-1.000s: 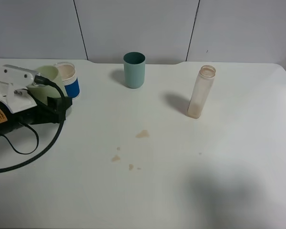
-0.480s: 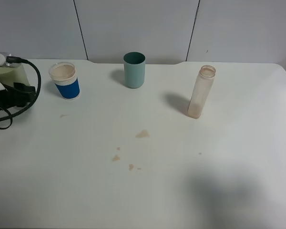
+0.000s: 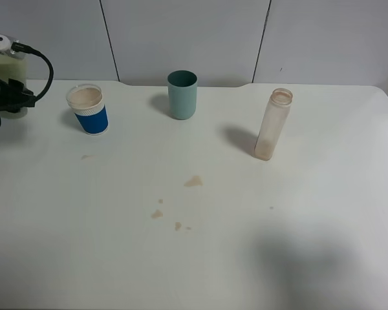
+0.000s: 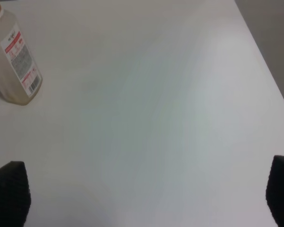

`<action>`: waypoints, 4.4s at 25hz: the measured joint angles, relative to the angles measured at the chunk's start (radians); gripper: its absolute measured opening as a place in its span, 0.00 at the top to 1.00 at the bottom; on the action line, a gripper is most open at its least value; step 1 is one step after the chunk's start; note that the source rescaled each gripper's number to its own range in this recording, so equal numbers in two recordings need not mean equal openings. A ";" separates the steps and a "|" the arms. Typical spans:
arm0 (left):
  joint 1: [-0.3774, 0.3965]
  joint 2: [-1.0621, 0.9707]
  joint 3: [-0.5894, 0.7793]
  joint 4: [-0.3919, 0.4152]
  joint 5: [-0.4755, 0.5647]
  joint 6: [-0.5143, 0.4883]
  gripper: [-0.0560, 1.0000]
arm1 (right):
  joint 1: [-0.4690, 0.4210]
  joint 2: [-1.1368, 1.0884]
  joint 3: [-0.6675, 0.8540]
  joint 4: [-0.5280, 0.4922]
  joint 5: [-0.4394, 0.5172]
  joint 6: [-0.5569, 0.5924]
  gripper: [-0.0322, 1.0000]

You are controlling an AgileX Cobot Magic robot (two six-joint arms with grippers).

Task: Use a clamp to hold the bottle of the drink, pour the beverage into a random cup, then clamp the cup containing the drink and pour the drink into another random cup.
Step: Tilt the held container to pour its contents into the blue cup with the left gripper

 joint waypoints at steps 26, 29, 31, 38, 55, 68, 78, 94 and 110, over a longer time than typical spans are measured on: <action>0.000 0.116 -0.262 0.021 0.290 0.385 0.93 | 0.000 0.000 0.000 0.000 0.000 0.000 0.00; -0.001 0.116 -0.262 0.013 0.290 0.412 0.93 | 0.000 0.000 0.000 0.000 0.000 0.000 0.00; -0.014 0.116 -0.262 0.012 0.291 0.418 0.93 | 0.000 0.000 0.000 0.000 0.000 0.000 0.00; -0.059 0.116 -0.262 0.007 0.291 0.454 0.93 | 0.000 0.000 0.000 0.000 0.000 0.000 0.00; -0.089 0.204 -0.397 0.039 0.379 0.476 0.93 | 0.000 0.000 0.000 0.000 0.000 0.000 0.00; -0.109 0.214 -0.403 0.130 0.402 0.506 0.93 | 0.000 0.000 0.000 0.000 0.000 0.000 0.00; -0.128 0.214 -0.403 0.151 0.402 0.562 0.93 | 0.000 0.000 0.000 0.000 0.000 0.000 0.00; -0.149 0.214 -0.403 0.183 0.400 0.603 0.93 | 0.000 0.000 0.000 0.000 0.000 0.000 0.00; -0.163 0.214 -0.403 0.201 0.393 0.647 0.93 | 0.000 0.000 0.000 0.000 0.000 0.000 0.00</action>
